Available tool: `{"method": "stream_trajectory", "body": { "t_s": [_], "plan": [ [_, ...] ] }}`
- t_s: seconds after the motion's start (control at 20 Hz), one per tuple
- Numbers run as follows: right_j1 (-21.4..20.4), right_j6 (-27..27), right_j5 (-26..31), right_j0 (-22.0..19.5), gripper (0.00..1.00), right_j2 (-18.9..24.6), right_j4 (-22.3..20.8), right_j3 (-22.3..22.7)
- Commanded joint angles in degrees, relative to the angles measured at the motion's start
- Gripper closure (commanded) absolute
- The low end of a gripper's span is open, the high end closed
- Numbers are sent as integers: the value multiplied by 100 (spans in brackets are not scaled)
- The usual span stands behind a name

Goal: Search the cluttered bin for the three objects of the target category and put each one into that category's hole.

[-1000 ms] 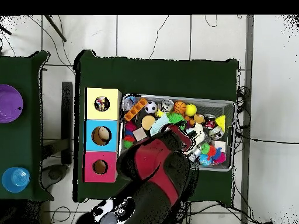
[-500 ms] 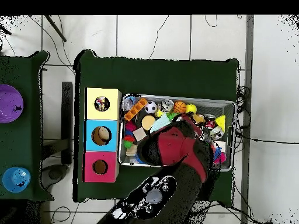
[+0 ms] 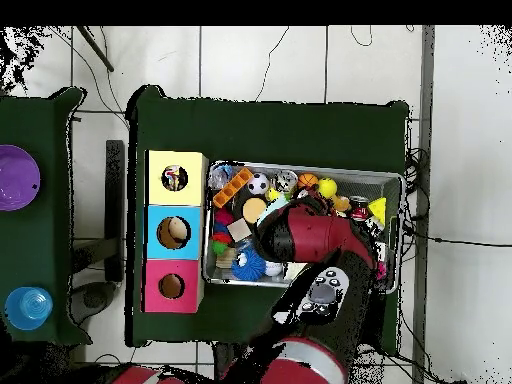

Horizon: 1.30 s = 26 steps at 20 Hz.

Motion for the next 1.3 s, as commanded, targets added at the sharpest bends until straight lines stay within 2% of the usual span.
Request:
{"method": "stream_trajectory", "body": {
  "t_s": [0.05,0.6,1.3],
  "plan": [
    [210,-794,157,-354,0,1630,-516,-287],
    [67,-652,296,-513,0,1890,-863,-255],
    [49,-512,344,-521,0,1930,-1012,-287]
  ]
}}
